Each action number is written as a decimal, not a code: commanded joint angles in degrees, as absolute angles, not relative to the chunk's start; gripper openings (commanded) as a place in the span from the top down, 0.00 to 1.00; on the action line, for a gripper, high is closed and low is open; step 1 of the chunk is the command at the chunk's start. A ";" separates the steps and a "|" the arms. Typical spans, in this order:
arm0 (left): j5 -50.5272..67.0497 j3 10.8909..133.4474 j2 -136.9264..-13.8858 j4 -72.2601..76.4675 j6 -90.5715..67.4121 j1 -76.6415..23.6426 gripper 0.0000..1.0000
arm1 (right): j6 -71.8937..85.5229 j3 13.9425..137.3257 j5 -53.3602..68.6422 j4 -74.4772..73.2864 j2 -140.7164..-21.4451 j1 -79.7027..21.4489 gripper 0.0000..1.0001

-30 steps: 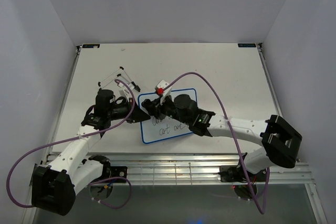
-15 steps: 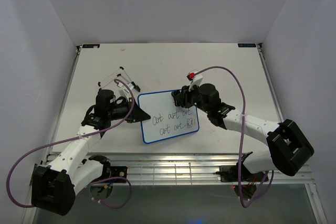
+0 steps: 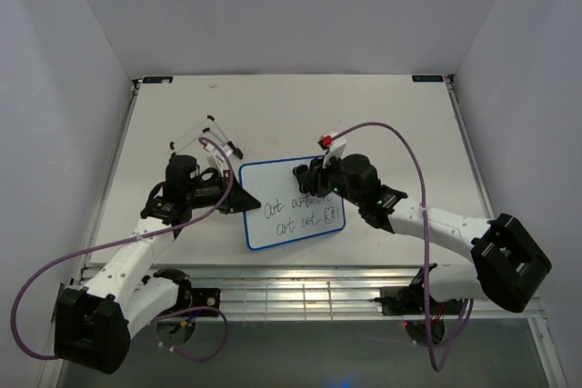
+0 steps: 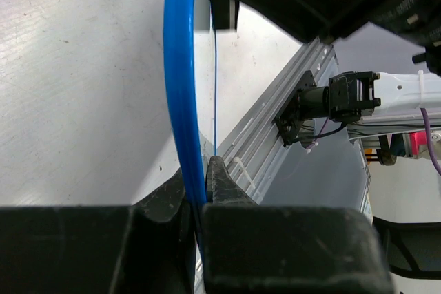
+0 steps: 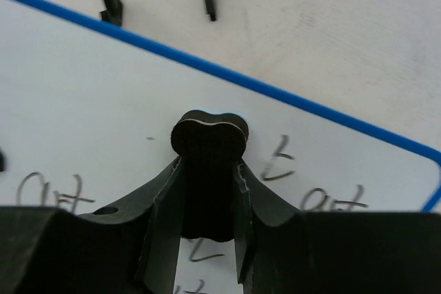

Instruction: Erase the whiteboard

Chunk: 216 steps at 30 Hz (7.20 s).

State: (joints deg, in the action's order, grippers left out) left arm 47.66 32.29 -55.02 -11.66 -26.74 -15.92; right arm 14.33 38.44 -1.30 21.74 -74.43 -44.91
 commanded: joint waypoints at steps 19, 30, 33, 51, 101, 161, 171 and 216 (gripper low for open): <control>54.40 33.13 -53.26 -6.94 -21.01 -17.58 1.00 | 11.95 44.06 -4.93 24.08 -83.94 -57.06 0.92; 55.63 33.22 -54.58 -6.33 -20.92 -17.58 1.00 | 16.26 33.05 5.88 24.43 -81.38 -32.36 0.92; 55.90 33.22 -54.76 -6.33 -20.83 -17.58 1.00 | 16.35 32.43 8.08 23.82 -83.93 -28.49 0.92; 55.90 33.13 -54.49 -6.42 -20.74 -17.58 1.00 | 14.41 31.81 13.60 21.44 -82.97 -19.16 0.92; 56.51 33.13 -55.37 -6.24 -20.74 -17.58 1.00 | 18.90 35.94 7.47 30.23 -82.89 -28.99 0.92; 49.04 32.17 -57.22 -5.45 -26.11 -17.67 1.00 | 24.87 41.13 -30.48 35.98 -87.01 -76.29 0.92; 50.62 32.25 -57.13 -5.54 -25.31 -17.58 1.00 | 30.76 28.49 -29.01 32.43 -81.48 -62.07 0.92; 48.08 31.91 -55.37 -5.45 -26.19 -17.58 1.00 | 30.84 36.22 -23.72 34.28 -90.17 -78.83 0.92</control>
